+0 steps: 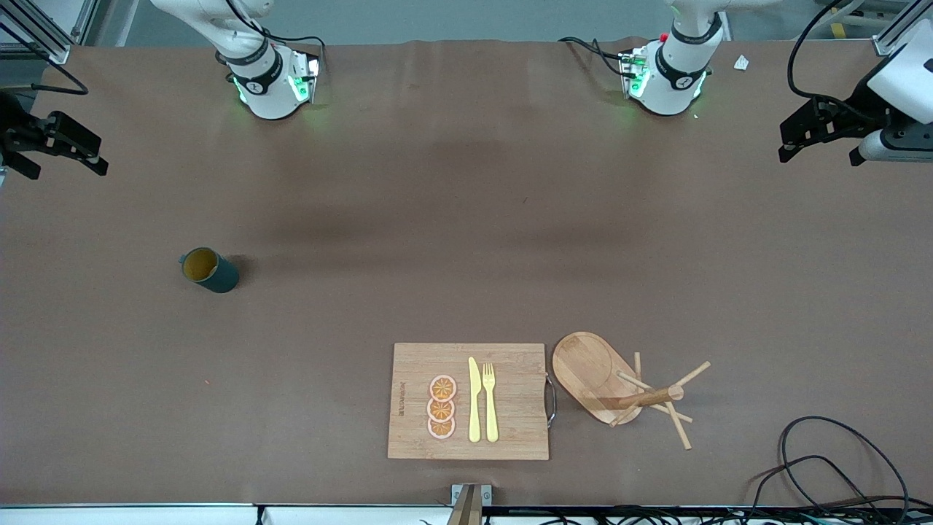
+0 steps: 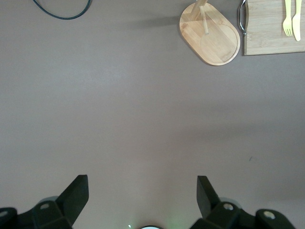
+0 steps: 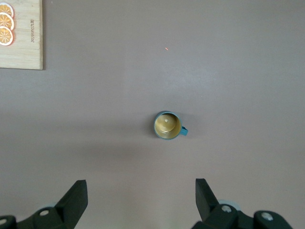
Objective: Pass cup and hang on rack
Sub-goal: 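Move the right gripper down over the teal mug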
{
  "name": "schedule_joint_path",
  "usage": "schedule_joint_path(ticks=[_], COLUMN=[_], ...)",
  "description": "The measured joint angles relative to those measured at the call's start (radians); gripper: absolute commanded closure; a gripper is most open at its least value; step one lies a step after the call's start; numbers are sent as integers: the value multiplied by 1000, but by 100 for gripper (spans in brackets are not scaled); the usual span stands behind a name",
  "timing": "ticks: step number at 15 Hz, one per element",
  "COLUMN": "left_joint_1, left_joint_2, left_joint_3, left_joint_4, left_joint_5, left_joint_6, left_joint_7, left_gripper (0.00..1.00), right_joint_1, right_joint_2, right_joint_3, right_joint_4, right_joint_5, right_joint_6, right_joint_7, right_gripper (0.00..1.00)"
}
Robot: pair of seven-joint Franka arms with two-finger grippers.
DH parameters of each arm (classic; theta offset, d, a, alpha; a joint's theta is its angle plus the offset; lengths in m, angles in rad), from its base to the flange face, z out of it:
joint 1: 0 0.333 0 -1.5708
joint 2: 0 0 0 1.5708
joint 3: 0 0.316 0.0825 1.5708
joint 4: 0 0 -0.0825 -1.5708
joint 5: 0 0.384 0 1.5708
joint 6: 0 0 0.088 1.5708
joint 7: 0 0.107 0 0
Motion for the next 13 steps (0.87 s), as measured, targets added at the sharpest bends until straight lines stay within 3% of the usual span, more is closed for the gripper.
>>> schedule_joint_path(ticks=[4, 13], left_joint_1=[-2, 8], left_joint_2=[0, 0], left_joint_3=[-5, 2], left_joint_4=[0, 6], left_joint_5=[0, 0], left_joint_6=[-3, -45], left_joint_7=[0, 0], left_gripper=[0, 0], right_joint_1=[25, 44], right_joint_2=[34, 69], right_joint_3=[10, 11], right_joint_4=[-42, -260], right_joint_5=[3, 3], right_joint_6=[7, 269], right_joint_7=[0, 0], right_gripper=[0, 0])
